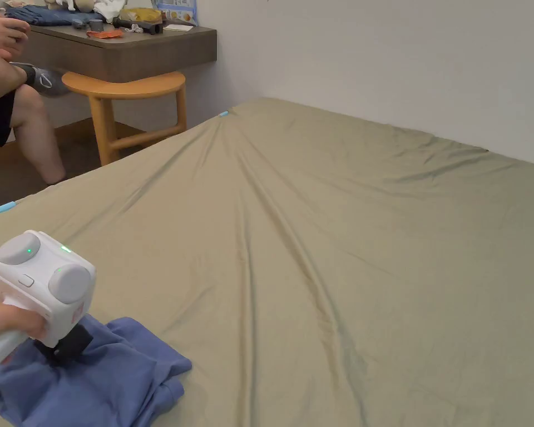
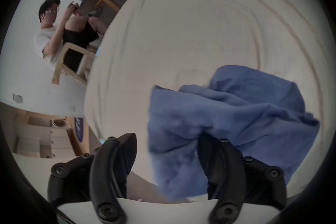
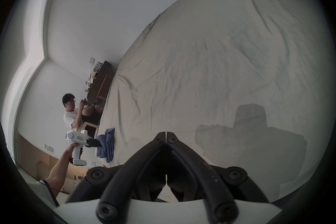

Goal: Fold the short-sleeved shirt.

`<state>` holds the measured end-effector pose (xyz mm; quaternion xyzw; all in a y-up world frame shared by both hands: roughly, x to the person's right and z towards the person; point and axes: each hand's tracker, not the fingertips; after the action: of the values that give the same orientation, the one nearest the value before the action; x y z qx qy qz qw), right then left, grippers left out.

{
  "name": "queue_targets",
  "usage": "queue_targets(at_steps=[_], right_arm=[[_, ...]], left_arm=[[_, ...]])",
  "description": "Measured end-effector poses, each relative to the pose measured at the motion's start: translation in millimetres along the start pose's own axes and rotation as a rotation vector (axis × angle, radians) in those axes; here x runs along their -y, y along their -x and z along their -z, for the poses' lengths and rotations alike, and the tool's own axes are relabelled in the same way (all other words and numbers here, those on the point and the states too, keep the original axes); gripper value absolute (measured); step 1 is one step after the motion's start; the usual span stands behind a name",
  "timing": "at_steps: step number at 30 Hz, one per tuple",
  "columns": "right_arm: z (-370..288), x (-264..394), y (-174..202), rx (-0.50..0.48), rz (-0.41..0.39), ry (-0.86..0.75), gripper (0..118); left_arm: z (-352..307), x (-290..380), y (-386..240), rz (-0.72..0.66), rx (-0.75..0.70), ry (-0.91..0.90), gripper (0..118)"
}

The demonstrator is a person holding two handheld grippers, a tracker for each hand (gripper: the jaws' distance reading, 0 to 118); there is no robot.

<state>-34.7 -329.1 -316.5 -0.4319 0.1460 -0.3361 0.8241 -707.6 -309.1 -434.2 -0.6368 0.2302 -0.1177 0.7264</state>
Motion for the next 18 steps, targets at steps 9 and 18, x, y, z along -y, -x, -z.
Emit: queue_targets(at_steps=[9,18], right_arm=[[-20.4,-5.7,22.4,-0.083,-0.130,-0.052,1],[-123.4,-36.5,49.9,0.176,-0.469,-0.434,1]], left_arm=[[-123.2,68.5,30.3,-0.253,0.037,-0.396,2],[-262.8,179.4,-62.2,-0.521,0.573,-1.076,1]])
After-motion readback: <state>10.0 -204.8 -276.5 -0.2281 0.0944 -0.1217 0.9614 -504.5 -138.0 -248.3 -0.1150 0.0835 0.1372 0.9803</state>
